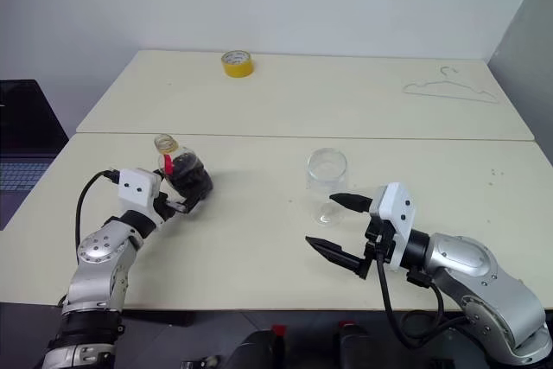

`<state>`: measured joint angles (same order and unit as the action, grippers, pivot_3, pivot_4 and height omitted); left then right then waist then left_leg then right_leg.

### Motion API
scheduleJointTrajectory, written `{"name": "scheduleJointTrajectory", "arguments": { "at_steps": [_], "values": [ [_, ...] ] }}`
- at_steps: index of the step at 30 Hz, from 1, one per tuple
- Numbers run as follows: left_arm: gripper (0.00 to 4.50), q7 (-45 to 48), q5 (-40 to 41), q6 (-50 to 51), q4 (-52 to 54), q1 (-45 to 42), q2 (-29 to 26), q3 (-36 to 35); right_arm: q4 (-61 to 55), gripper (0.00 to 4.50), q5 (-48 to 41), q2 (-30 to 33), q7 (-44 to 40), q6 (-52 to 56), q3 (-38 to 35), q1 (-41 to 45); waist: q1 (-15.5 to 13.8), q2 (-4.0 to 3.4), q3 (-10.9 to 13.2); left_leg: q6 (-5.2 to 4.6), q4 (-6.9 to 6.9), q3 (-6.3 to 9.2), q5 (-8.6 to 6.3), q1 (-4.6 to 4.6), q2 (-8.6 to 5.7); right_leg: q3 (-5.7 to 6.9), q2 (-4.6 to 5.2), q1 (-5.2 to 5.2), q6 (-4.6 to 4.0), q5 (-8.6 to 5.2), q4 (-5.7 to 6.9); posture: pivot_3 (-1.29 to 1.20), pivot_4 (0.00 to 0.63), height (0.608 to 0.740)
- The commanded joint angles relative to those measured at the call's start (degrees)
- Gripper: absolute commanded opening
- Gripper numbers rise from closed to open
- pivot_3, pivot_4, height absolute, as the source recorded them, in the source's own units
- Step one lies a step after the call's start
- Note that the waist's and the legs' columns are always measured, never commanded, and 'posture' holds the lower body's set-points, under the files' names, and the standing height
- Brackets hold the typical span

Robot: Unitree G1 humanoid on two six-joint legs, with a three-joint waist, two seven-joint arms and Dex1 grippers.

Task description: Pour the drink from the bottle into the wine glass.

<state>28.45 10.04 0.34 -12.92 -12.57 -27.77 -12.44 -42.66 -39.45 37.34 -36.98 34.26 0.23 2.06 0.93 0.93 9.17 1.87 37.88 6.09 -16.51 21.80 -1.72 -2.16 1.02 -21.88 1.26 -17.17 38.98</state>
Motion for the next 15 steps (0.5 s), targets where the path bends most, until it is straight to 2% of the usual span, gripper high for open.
{"name": "scheduleJointTrajectory", "arguments": {
  "at_steps": [1, 6, 9, 11, 15],
  "values": [
    [3.29, 0.13, -0.55, -2.29, -0.71, -1.42, -0.88, -0.13, -1.99, 4.5, 0.0, -0.25, 0.37, -0.66, -0.2, 0.54, 0.01, 0.0, 0.0, 0.0, 0.0, 0.0, 0.0, 0.0, 0.0, 0.0, 0.0, 0.0, 0.0, 0.0, 0.0, 0.0, 0.15, 0.74],
    [1.67, 0.45, -0.4, -3.21, -1.74, -1.76, -1.03, 0.14, -1.94, 4.5, 0.26, -0.28, 0.38, -0.84, 0.09, 0.44, 0.04, 0.0, 0.0, 0.0, 0.0, -0.01, 0.0, 0.0, 0.0, -0.01, 0.0, 0.0, 0.0, 0.0, 0.0, 0.0, 0.15, 0.74],
    [0.93, 0.52, -0.49, -3.67, -2.24, -1.81, -1.12, 0.17, -1.86, 4.5, 0.43, -0.31, 0.29, -0.95, 0.33, 0.42, 0.05, 0.0, 0.0, 0.0, 0.0, 0.0, 0.0, 0.0, 0.0, 0.0, 0.0, 0.0, 0.0, 0.0, 0.01, 0.0, 0.15, 0.74],
    [0.7, 0.57, -0.53, -3.98, -2.5, -1.73, -1.19, 0.21, -1.77, 4.5, 0.55, -0.37, 0.22, -1.07, 0.45, 0.43, 0.05, 0.0, 0.0, 0.0, 0.0, 0.0, 0.0, 0.0, 0.0, 0.0, 0.0, 0.0, 0.0, 0.0, 0.01, 0.0, 0.15, 0.74],
    [0.64, 0.64, -0.52, -4.43, -2.87, -1.7, -1.32, 0.18, -1.6, 4.5, 0.96, -0.6, 0.14, -1.41, 0.72, 0.44, 0.06, 0.0, 0.0, 0.0, 0.0, 0.0, 0.0, -0.01, 0.0, -0.01, 0.0, 0.0, 0.0, 0.0, 0.01, 0.0, 0.15, 0.74]
  ]
}}
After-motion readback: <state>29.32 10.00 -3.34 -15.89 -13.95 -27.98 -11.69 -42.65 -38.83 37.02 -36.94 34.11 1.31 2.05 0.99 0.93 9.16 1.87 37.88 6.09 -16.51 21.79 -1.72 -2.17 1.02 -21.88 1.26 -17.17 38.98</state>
